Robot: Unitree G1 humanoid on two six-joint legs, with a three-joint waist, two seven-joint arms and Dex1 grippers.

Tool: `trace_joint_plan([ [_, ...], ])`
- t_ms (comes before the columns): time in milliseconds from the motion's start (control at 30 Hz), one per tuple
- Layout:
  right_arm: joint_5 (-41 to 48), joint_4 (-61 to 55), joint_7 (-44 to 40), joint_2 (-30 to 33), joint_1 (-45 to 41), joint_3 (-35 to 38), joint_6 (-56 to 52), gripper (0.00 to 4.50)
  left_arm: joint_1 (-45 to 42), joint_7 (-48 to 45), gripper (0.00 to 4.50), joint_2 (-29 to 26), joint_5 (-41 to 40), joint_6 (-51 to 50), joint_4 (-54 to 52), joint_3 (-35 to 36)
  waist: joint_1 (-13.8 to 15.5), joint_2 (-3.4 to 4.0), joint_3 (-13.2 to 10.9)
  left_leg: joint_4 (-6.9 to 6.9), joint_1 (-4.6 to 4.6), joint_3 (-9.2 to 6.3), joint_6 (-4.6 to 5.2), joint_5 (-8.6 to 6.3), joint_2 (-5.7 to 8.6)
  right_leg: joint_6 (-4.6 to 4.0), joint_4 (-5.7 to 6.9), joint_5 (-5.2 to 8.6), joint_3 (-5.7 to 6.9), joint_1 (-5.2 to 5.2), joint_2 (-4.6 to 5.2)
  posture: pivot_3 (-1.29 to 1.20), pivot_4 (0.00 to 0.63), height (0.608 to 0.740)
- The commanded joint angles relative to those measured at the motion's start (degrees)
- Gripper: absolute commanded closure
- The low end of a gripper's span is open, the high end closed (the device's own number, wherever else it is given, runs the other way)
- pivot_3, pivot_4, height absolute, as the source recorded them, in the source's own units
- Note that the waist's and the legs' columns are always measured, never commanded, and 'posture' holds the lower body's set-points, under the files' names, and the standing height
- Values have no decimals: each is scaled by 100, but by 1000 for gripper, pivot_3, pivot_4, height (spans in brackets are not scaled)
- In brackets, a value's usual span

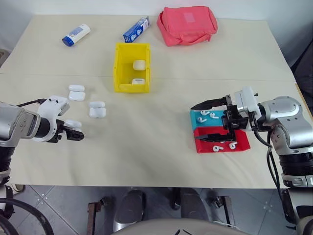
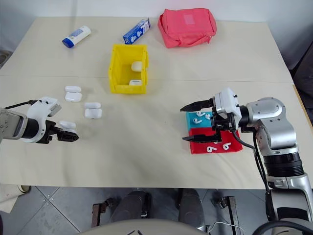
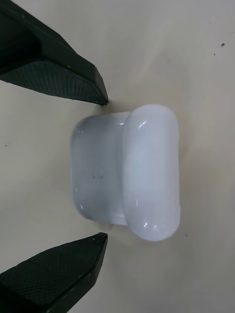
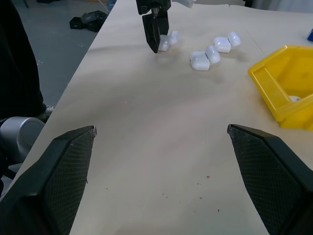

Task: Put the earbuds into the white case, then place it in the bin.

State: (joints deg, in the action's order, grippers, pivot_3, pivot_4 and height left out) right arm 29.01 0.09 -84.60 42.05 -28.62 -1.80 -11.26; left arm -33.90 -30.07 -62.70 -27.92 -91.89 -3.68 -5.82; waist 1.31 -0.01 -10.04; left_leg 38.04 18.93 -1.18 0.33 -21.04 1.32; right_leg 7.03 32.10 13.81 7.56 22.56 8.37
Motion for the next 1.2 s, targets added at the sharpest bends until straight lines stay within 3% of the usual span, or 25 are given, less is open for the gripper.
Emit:
trace_joint_plan([
  [33, 61, -194, 48, 111, 23, 201, 27, 0, -116, -8, 47, 18, 132, 32, 188, -126, 3, 0, 0, 0, -3, 2, 0, 0, 0, 0, 3, 0, 0, 0, 0, 0, 150, 740],
  [133, 72, -254, 103, 127, 70, 213, 6, 0, -167, -18, 47, 44, 133, -22, 244, -159, 7, 0, 0, 0, -9, 5, 0, 0, -1, 0, 6, 0, 0, -2, 0, 0, 150, 740],
  [233, 72, -299, 153, 161, 119, 236, -17, 0, -174, 22, 606, 33, 142, -58, 288, -168, 4, 0, 0, 0, -10, 7, 0, 0, 0, 0, 7, 0, -3, -1, 0, 0, 150, 740],
  [367, 65, -294, 177, 203, 138, 245, -6, 0, -162, 0, 1737, 9, 168, -60, 282, -163, 5, 0, 0, 0, -10, 8, 3, 1, 0, 0, 6, 0, -3, -1, 1, 0, 150, 740],
  [500, 31, -240, 234, 284, 97, 301, 11, 0, 35, -158, 1737, -127, 32, 51, -12, 125, 2, 0, 0, 0, -10, 9, 7, 3, 0, 0, 5, 0, -5, -1, 1, 0, 150, 740],
  [667, 5, -197, 306, 412, 68, 396, 7, 0, 713, -1081, 1737, -309, -106, 2019, -775, 867, -3, -1, 0, 2, -2, 7, -8, -6, -5, -3, -2, -2, -18, 4, 3, 0, 150, 740],
  [867, 29, -322, 406, 560, 125, 530, -77, 0, 981, -2014, 1737, 931, -387, 5045, -944, 2013, 30, 1, -1, 17, 13, 2, -10, -6, -6, -19, -18, -16, -15, 0, 8, 0, 150, 740],
  [1033, 58, -691, 765, 677, 418, 769, -291, 0, 166, -3187, 1737, 2444, -404, 7459, 345, 1752, 63, -3, 2, 24, 15, 20, 24, 12, -2, -10, -25, -28, 17, -6, 2, 0, 150, 740],
  [1200, -39, -1288, 1349, 798, 1035, 1113, -558, 0, -562, -4028, 1737, 3366, -110, 8720, 1575, 1155, 126, -9, 5, 33, 20, 64, 36, 17, 1, -4, -25, -35, 19, -8, -3, 0, 150, 740],
])
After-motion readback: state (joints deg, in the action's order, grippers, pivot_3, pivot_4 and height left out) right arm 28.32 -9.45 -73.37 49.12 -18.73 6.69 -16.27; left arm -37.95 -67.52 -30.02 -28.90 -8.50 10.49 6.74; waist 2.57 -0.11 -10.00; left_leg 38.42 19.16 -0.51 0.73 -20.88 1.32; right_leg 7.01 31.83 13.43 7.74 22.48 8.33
